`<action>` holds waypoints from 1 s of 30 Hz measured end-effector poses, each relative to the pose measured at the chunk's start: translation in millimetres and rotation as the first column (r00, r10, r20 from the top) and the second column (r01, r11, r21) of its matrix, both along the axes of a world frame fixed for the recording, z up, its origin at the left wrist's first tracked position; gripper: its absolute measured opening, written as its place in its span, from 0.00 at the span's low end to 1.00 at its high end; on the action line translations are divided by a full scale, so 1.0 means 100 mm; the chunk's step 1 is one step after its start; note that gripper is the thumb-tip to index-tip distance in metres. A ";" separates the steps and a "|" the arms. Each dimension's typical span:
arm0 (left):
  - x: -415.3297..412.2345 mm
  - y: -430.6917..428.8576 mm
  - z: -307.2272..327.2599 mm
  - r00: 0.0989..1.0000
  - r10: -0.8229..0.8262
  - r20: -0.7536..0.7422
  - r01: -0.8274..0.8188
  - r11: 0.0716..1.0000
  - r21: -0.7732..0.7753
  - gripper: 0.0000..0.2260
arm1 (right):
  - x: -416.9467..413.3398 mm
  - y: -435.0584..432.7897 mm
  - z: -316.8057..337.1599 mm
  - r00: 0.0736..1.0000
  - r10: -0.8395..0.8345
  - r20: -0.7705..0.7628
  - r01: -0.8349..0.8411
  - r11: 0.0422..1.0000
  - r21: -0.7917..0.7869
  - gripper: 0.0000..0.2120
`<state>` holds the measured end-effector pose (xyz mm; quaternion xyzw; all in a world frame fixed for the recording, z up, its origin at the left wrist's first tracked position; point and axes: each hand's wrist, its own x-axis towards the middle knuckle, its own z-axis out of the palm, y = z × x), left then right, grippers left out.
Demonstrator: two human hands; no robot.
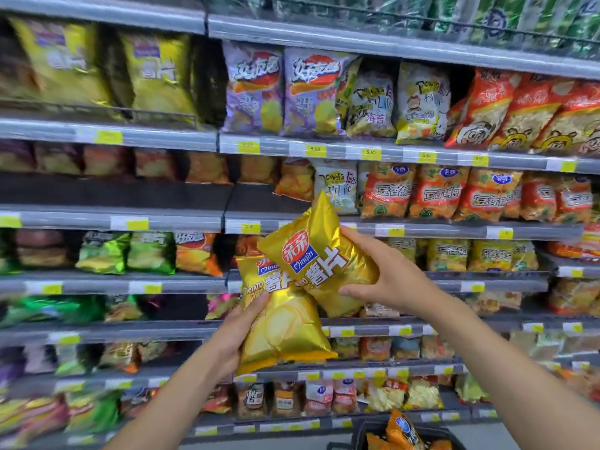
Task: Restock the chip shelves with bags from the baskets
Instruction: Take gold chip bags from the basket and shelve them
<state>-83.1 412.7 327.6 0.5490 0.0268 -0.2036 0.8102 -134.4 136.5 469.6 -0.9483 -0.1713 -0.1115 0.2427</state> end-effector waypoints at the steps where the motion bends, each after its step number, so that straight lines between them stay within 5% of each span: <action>1: -0.04 0.15 0.03 1.000 0.025 0.009 -0.025 1.000 0.002 0.30 | 0.03 0.14 -0.01 1.000 0.016 0.003 -0.016 1.000 0.022 0.47; 7: -0.37 1.49 0.31 0.965 0.207 0.162 -0.215 0.976 0.038 0.36 | 0.16 1.37 -0.01 0.991 0.111 0.069 -0.119 0.985 0.129 0.48; 13: -0.60 2.88 0.74 0.878 0.323 0.354 -0.388 0.912 0.130 0.50 | 0.20 2.55 -0.04 0.985 0.146 0.096 -0.172 0.901 0.398 0.45; 19: -0.76 3.83 1.15 0.796 0.370 0.479 -0.491 0.857 0.154 0.23 | 0.25 3.44 0.06 0.975 0.189 0.116 -0.221 0.794 0.567 0.43; 22: -0.77 4.19 1.27 0.764 0.401 0.506 -0.537 0.830 0.153 0.32 | 0.32 3.81 0.16 0.970 0.209 0.123 -0.240 0.750 0.617 0.43; 26: -0.69 4.57 1.38 0.727 0.440 0.527 -0.578 0.807 0.123 0.20 | 0.48 4.21 0.22 0.965 0.226 0.136 -0.259 0.709 0.656 0.44; 30: -0.47 4.81 1.43 0.722 0.445 0.529 -0.579 0.808 0.110 0.23 | 0.73 4.50 0.22 0.964 0.224 0.143 -0.262 0.700 0.664 0.44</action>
